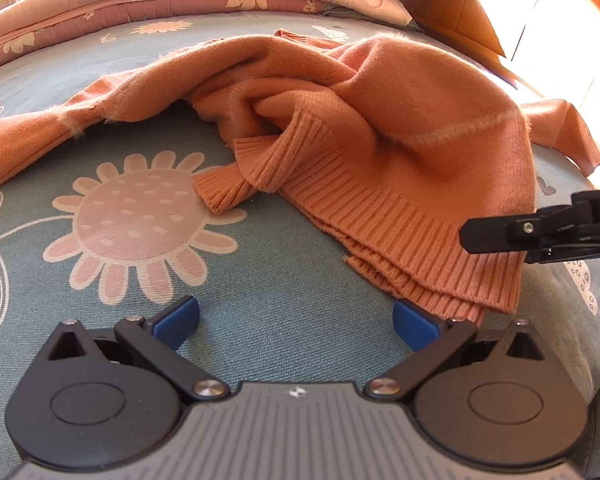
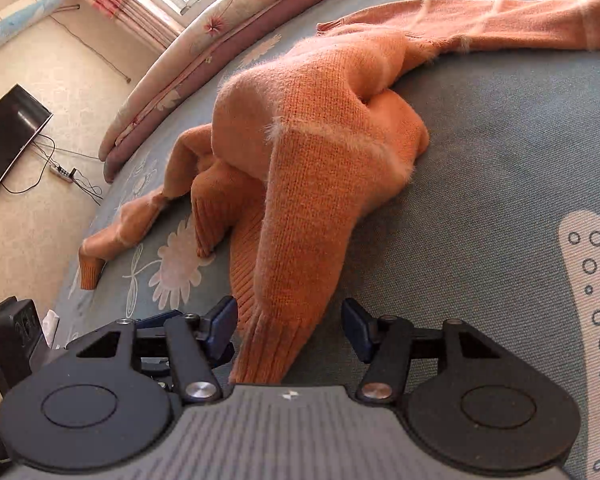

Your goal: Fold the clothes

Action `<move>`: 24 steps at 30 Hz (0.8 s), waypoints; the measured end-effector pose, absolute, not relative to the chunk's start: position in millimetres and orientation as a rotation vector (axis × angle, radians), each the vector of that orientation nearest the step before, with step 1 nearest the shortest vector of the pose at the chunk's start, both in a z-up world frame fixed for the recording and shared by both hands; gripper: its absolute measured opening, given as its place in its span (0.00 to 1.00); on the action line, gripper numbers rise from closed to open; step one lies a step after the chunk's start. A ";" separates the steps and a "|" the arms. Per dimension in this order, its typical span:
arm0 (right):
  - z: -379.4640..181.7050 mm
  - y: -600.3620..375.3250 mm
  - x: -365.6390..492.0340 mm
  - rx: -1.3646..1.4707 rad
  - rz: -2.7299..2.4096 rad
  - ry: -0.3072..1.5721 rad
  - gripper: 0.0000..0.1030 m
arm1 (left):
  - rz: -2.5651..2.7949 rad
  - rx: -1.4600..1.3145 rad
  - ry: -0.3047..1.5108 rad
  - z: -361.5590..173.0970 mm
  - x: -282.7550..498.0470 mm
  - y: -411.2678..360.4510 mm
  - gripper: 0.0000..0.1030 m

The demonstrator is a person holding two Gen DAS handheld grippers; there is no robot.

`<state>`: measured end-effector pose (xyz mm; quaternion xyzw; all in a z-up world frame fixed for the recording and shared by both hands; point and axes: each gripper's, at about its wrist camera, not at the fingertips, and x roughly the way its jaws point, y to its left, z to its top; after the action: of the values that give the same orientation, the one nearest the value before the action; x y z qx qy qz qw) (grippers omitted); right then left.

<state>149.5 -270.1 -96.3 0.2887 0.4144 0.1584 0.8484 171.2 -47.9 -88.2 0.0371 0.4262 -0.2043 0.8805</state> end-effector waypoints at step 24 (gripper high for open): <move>24.3 -329.3 109.2 0.212 0.218 0.719 0.18 | -0.457 0.005 0.952 -81.0 166.5 -31.4 0.99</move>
<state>109.2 -329.3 24.3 0.1034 0.3504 0.1061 0.9248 166.6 -31.4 -81.0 0.0025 0.4542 -0.2180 0.8638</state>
